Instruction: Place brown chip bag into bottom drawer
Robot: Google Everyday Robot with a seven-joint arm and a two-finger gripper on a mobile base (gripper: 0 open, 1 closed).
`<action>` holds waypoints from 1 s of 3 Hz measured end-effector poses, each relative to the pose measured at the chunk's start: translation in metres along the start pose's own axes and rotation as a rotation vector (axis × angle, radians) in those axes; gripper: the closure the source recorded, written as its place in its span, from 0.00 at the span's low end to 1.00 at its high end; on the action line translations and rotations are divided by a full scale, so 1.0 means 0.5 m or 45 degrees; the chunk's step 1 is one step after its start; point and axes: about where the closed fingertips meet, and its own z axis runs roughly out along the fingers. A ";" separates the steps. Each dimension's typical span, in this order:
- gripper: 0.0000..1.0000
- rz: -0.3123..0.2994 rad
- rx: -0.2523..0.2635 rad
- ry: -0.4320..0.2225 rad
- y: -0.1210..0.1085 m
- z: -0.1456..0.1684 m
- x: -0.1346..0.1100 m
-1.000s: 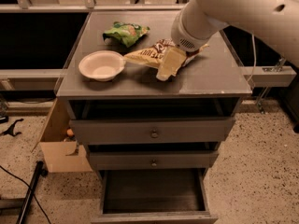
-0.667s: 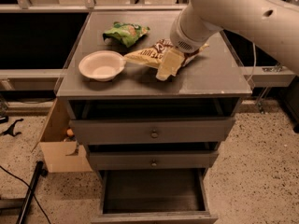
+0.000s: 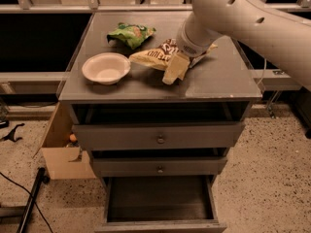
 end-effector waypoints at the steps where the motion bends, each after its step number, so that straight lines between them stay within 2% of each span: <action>1: 0.18 0.021 -0.002 0.029 -0.013 0.037 0.016; 3: 0.64 0.027 0.004 0.060 -0.030 0.085 0.022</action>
Offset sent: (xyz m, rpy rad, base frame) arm 0.0410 -0.0098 -0.0336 -0.0255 0.0281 -0.0541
